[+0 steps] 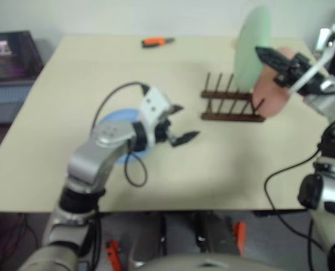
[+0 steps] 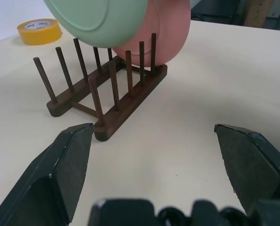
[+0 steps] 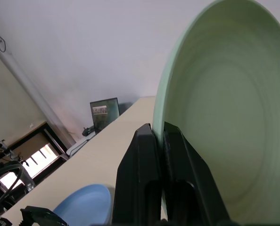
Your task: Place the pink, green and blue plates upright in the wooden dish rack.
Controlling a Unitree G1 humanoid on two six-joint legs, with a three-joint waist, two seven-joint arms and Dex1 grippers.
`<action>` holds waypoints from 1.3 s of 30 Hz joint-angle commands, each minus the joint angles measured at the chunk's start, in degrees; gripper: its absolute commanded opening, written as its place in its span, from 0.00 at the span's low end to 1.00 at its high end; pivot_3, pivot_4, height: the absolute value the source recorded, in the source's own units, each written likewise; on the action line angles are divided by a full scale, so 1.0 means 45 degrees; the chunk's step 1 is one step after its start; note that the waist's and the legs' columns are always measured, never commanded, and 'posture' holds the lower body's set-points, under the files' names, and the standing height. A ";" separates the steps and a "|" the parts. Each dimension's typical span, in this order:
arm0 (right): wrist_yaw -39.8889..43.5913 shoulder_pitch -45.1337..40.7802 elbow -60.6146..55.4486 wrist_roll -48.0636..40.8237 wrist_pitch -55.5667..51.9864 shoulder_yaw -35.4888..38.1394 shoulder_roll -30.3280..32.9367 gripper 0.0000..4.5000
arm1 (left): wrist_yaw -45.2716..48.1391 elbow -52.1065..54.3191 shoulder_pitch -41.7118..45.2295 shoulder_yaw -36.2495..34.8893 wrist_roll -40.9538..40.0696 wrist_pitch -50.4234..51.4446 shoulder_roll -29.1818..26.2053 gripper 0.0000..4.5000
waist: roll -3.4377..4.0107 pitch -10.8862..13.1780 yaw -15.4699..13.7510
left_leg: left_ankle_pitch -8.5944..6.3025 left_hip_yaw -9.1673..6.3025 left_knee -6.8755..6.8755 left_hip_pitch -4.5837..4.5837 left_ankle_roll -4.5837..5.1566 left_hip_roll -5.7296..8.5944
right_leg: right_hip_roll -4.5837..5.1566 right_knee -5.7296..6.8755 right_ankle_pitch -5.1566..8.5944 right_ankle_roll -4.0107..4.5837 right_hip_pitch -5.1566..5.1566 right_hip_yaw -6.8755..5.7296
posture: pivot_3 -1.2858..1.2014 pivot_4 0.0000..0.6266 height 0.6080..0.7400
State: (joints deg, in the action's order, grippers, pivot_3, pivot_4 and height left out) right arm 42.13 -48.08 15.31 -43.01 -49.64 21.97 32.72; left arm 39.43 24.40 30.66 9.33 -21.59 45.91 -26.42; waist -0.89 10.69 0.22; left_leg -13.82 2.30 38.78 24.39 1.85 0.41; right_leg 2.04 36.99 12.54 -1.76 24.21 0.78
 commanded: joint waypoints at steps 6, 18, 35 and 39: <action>0.0164 0.0522 -0.0984 -0.0432 -0.0419 0.0179 0.0595 0.01 | 0.0104 0.0238 0.0195 0.0142 -0.0036 -0.0351 -0.0042 1.00 | 0.0000 0.0000 0.0022 | 0.0000 0.0003 0.0000 -0.0002 0.0000 -0.0001 | -0.0001 0.0000 0.0001 -0.0002 0.0000 0.0005 | 0.52 0.24 1.00; 0.0238 0.0773 -0.0952 -0.0297 -0.0479 -0.0263 0.0743 0.11 | 0.0073 0.0121 0.0244 0.0180 -0.0035 -0.0460 -0.0054 1.00 | 0.0000 0.0000 0.0016 | 0.0001 0.0003 0.0001 -0.0003 0.0001 0.0000 | -0.0004 0.0000 0.0001 -0.0003 -0.0002 0.0005 | 0.52 0.24 1.00; 0.1537 -0.0187 -0.1244 0.1779 0.2048 -0.1307 0.3036 0.76 | -0.0055 0.0667 0.0198 -0.1163 -0.0657 -0.0031 -0.0825 1.00 | -0.0002 0.0001 0.0032 | 0.0000 0.0005 0.0000 -0.0005 0.0001 -0.0003 | -0.0010 -0.0004 0.0005 -0.0007 0.0001 0.0005 | 0.52 0.24 1.00; 0.2336 -0.1077 -0.1328 0.2006 0.2588 -0.1413 0.4010 0.76 | -0.0735 0.0809 -0.0083 -0.3518 -0.1077 0.0705 -0.1754 1.00 | -0.0009 0.0006 0.0080 | 0.0000 0.0005 -0.0002 -0.0006 0.0001 -0.0011 | -0.0011 0.0000 0.0021 -0.0015 0.0009 0.0003 | 0.52 0.24 1.00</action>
State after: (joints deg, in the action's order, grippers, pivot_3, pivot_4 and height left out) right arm 50.77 -50.26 11.57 -33.70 -39.86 14.46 48.98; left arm 37.81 26.00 30.32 -0.80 -26.01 48.14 -32.36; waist -0.93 10.72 0.58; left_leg -13.81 2.32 38.76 24.36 1.86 0.33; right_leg 1.97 36.98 12.64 -1.83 24.26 0.79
